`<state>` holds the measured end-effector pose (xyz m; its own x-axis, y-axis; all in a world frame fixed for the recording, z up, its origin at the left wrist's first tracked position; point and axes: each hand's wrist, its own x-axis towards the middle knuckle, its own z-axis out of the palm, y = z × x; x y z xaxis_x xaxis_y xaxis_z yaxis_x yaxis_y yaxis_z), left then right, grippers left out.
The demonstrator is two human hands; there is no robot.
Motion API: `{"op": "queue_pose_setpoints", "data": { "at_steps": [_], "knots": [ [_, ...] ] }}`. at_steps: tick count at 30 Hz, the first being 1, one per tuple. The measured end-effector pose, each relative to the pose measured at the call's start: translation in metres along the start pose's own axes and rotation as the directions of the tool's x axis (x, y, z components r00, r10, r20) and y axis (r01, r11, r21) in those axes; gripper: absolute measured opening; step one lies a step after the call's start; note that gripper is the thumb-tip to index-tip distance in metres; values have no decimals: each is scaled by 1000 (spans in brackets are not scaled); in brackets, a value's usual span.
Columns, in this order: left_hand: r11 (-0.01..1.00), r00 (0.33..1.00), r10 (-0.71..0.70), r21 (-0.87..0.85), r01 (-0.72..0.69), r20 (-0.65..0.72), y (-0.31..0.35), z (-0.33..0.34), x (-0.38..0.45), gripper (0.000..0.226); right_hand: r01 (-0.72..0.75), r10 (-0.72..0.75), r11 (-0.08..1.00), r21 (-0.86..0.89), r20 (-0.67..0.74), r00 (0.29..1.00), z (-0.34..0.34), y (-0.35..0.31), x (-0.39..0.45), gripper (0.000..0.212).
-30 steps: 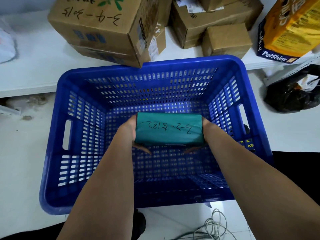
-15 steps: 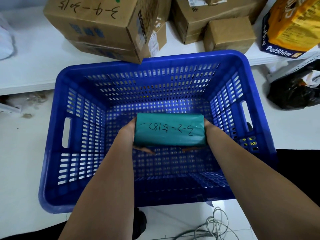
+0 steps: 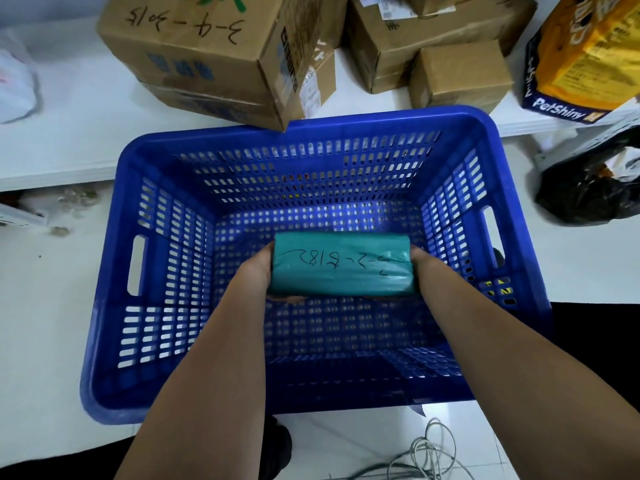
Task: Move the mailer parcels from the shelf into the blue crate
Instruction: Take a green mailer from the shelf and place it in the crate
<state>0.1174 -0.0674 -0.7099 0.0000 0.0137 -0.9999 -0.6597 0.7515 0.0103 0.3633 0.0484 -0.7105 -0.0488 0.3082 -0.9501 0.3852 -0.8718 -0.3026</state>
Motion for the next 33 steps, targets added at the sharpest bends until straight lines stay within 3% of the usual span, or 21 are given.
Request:
{"op": "queue_pose_setpoints", "data": {
  "at_steps": [3, 8, 14, 16, 18, 19, 21, 24, 27, 31, 33],
  "knots": [
    [990, 989, 133, -56, -130, 57, -13, 2, -11, 35, 41, -42, 999, 35, 42, 998, -4, 2, -15, 41],
    [970, 954, 242, -40, -238, 179, -35, -8, -50, 30, 122, -151, 979, 166, 171, 974, -10, 0, -43, 26],
    [912, 902, 346, 131, -388, 259, -35, -18, -81, 34, 202, -225, 974, 107, 304, 926, -14, -11, -72, 24],
    [890, 880, 373, 155, -429, 294, -34, -23, -76, 52, 237, -250, 968, 81, 337, 908, -12, -13, -75, 45],
    [853, 852, 426, 179, -491, 305, -33, -30, -63, 101, 288, -285, 957, 40, 329, 900, -11, -12, -74, 75],
    [831, 842, 452, 203, -518, 294, -32, -34, -56, 120, 315, -307, 949, 28, 328, 894, -12, -10, -72, 79],
    [770, 828, 490, 311, -557, 271, -34, -36, -43, 136, 397, -361, 917, -42, 338, 869, -11, -7, -69, 70],
    [712, 804, 560, 380, -590, 200, -43, -33, -29, 126, 498, -426, 838, -221, 304, 852, -6, 4, -59, 78],
    [674, 751, 646, 361, -644, 133, -55, -32, -10, 108, 511, -472, 826, -238, 202, 858, 7, 22, -49, 67],
    [741, 808, 581, 343, -577, 102, -70, -46, 12, 50, 474, -465, 876, -86, 104, 879, 19, 53, -41, 63],
    [753, 790, 612, 279, -596, 37, -67, -56, 11, 36, 471, -467, 873, -131, 60, 882, 15, 63, -34, 64]
  ]
}}
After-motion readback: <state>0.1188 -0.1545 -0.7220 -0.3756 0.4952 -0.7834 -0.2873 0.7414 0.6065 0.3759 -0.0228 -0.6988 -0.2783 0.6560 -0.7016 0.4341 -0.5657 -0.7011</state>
